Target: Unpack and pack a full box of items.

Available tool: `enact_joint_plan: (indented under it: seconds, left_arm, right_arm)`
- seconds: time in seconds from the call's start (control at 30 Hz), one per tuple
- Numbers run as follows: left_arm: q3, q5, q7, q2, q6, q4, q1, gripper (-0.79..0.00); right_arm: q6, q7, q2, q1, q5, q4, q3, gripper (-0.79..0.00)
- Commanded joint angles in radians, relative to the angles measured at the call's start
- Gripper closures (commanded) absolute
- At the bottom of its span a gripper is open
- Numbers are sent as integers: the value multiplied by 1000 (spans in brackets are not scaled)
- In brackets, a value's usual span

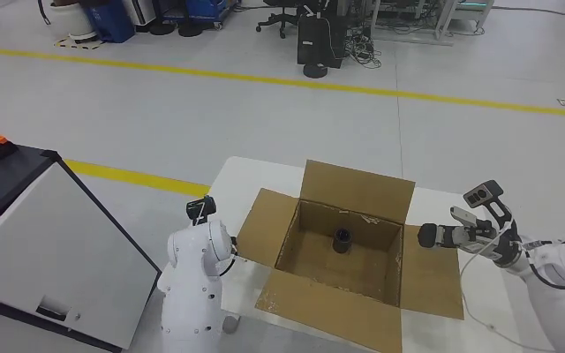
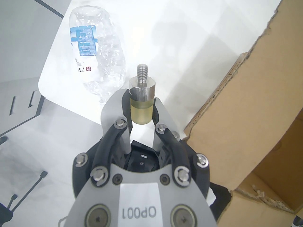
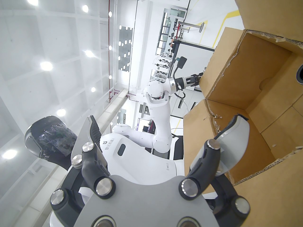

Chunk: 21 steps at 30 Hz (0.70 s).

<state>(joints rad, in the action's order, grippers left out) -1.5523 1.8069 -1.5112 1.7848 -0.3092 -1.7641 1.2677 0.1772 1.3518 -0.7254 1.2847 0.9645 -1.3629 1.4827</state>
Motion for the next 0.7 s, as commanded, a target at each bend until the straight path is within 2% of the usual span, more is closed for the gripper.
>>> enact_joint_plan:
  seconds: [0.0, 0.23, 0.43, 0.67]
  left_arm:
    - [-15, -9, 3, 2, -3, 14, -6, 0]
    - [-85, -113, 51, 2, -51, 28, -14, 0]
    - [-103, -162, 95, 0, -95, 11, -17, 0]
    - [-108, -174, 142, 26, -141, 113, -91, 0]
  right_arm:
    - [0, 0, 0, 0, 0, 0, 0, -785]
    - [0, 0, 0, 0, 0, 0, 0, -785]
    - [0, 0, 0, 0, 0, 0, 0, -785]
    - [0, 0, 0, 0, 0, 0, 0, -785]
